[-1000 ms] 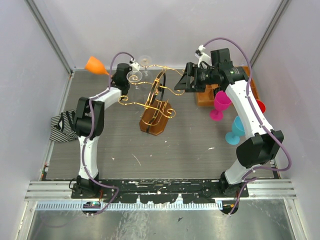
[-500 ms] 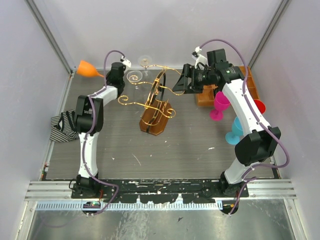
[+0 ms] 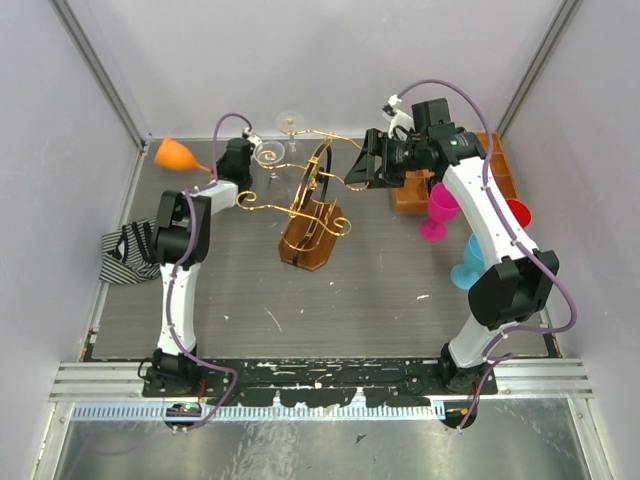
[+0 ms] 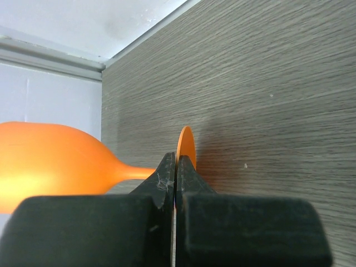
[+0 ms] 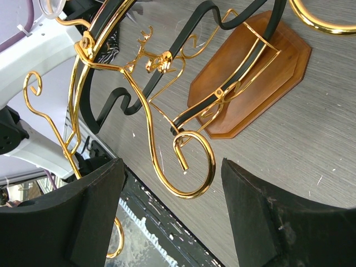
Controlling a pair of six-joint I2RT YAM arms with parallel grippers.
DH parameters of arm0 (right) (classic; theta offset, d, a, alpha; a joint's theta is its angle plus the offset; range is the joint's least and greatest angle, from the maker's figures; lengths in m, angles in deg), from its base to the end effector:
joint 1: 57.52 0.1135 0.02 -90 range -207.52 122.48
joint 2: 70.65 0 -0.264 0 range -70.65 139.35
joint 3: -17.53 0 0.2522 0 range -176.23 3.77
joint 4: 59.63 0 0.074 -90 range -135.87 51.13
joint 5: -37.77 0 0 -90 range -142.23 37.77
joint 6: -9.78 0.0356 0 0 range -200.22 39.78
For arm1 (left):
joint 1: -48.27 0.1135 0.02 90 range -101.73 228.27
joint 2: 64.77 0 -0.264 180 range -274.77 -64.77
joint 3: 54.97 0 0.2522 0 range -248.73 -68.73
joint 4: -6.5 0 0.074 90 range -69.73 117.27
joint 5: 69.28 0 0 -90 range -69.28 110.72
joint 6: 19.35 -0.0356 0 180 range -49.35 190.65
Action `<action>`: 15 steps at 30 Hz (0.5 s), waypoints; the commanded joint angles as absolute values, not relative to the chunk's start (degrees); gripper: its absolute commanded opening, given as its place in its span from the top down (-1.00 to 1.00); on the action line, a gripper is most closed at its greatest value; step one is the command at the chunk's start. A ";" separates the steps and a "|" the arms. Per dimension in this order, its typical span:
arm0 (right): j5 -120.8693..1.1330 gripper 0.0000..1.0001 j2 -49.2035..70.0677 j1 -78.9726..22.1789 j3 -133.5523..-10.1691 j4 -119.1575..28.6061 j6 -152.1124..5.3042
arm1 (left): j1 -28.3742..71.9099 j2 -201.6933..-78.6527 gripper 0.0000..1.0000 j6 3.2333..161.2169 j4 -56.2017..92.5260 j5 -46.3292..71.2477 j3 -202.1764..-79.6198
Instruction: Take the wine glass off the wine glass rack
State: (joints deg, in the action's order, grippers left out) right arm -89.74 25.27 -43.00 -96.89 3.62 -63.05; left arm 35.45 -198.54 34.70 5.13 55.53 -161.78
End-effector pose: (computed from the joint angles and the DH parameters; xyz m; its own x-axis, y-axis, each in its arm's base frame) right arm 0.3421 0.1110 0.3841 -0.8334 0.0260 -0.5520 -0.3888 0.6822 0.6192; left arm 0.5121 -0.0957 0.1452 -0.5287 0.6147 -0.5854 -0.0117 0.6843 0.7291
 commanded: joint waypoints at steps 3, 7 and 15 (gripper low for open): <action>-89.93 -0.51 25.49 -42.74 -99.55 3.08 -64.00 | 35.27 -201.99 1.00 35.12 7.24 60.69 -165.90; -89.93 -0.51 25.59 -42.76 -99.66 3.17 -64.05 | 35.38 -202.93 1.00 35.75 10.24 61.49 -167.89; -90.01 -0.51 25.57 -42.69 -99.39 3.16 -64.31 | 35.90 -203.05 0.94 37.71 17.38 59.88 -169.81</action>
State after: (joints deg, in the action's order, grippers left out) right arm -89.61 25.86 -43.00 -96.98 3.93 -63.40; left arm 35.38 -201.47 35.51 12.47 60.18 -168.04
